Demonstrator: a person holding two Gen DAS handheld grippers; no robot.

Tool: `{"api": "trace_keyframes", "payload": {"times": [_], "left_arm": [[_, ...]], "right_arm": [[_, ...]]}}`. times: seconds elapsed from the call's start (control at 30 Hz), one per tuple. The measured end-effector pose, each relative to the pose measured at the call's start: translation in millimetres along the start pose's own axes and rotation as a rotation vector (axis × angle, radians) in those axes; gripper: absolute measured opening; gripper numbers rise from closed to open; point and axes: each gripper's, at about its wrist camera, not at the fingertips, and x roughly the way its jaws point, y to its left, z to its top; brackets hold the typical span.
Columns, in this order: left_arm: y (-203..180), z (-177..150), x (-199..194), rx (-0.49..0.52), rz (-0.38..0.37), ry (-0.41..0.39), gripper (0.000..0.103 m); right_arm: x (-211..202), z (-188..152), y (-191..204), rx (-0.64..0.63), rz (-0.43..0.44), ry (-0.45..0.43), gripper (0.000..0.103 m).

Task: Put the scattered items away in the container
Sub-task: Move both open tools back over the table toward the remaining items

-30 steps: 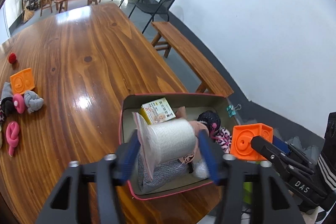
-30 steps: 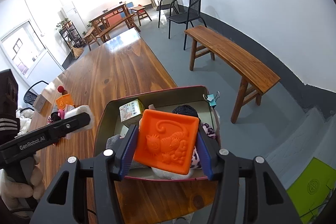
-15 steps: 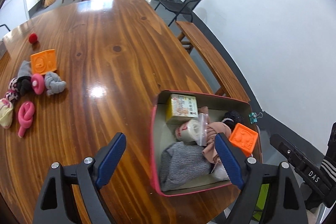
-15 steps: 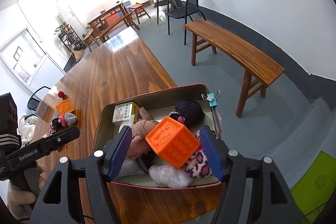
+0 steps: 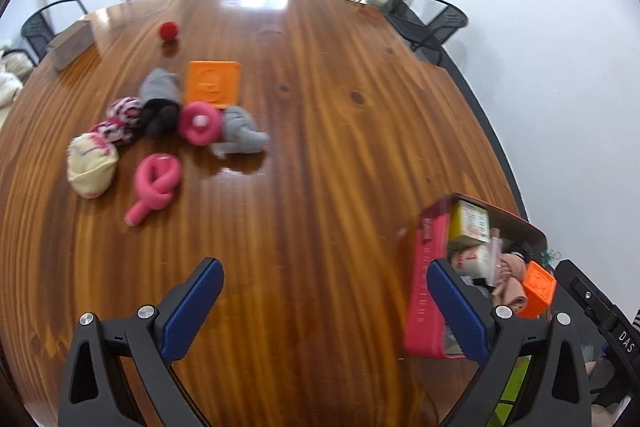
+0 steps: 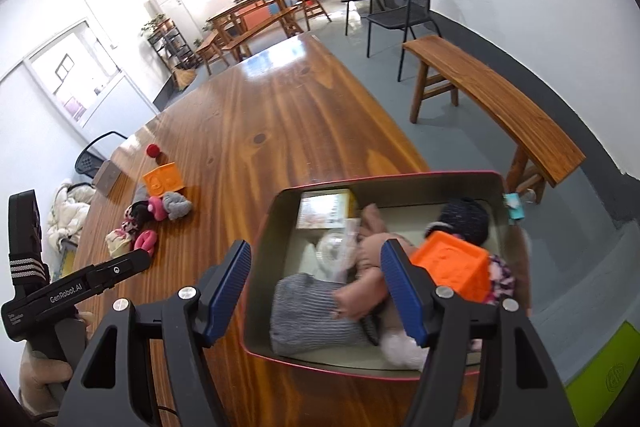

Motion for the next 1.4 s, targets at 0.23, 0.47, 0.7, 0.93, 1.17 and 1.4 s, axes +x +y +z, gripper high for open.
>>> {"api": "trace_keyframes", "payload": {"times": [0.23, 0.47, 0.7, 0.93, 1.17, 1.4], "left_arm": [[72, 9, -15, -0.09, 0.075, -0.028, 0.103], [155, 19, -28, -0.18, 0.154, -0.047, 0.103], [198, 34, -19, -0.137, 0.206, -0.053, 0.103], [217, 54, 10, -0.091, 0.154, -0.016, 0.103], [223, 73, 42, -0.058, 0.102, 0.019, 0.103], [235, 81, 64, -0.074, 0.114, 0.054, 0.103]], "right_arm": [[29, 0, 58, -0.065, 0.052, 0.049, 0.072], [65, -7, 122, -0.143, 0.111, 0.117, 0.073], [93, -17, 171, -0.182, 0.128, 0.173, 0.073], [115, -22, 198, -0.179, 0.106, 0.206, 0.073], [129, -29, 208, -0.149, 0.06, 0.231, 0.073], [142, -33, 217, -0.129, 0.027, 0.248, 0.073]]}}
